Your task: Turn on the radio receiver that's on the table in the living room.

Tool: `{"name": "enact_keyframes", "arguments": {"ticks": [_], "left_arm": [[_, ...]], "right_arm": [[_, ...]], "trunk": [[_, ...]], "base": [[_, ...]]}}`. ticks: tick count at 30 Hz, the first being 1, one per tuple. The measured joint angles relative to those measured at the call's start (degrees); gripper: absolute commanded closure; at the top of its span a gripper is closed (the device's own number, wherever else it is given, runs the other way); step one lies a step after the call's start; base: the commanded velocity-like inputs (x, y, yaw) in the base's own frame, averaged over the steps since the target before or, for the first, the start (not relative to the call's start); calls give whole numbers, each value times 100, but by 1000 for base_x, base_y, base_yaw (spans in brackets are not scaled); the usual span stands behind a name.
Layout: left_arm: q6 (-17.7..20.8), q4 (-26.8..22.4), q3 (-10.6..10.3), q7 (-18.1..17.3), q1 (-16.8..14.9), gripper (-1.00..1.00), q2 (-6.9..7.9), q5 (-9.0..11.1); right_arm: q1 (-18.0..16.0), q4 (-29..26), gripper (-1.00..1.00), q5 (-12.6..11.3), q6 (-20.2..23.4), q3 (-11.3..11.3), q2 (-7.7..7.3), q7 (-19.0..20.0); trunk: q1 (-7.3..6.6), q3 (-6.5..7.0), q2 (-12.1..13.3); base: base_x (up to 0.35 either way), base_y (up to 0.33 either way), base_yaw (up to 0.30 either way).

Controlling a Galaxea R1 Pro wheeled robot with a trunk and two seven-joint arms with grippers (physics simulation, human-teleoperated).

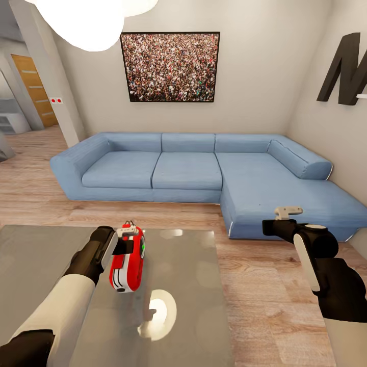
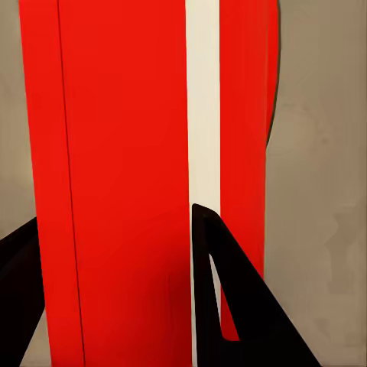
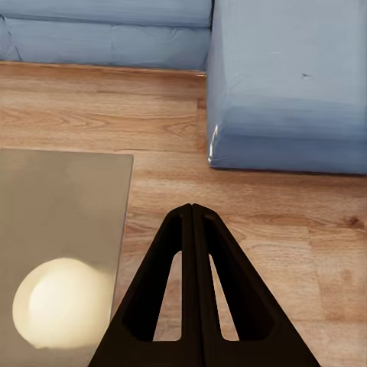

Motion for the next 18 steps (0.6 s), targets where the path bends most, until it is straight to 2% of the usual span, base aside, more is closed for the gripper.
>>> {"name": "enact_keyframes", "arguments": {"ticks": [18], "left_arm": [[35, 304, -12, 0, 0, 100, 0, -11]], "right_arm": [[0, 0, 100, 1, 0, 0, 0, 0]], "trunk": [[0, 0, 0]], "base": [[0, 0, 0]]}}
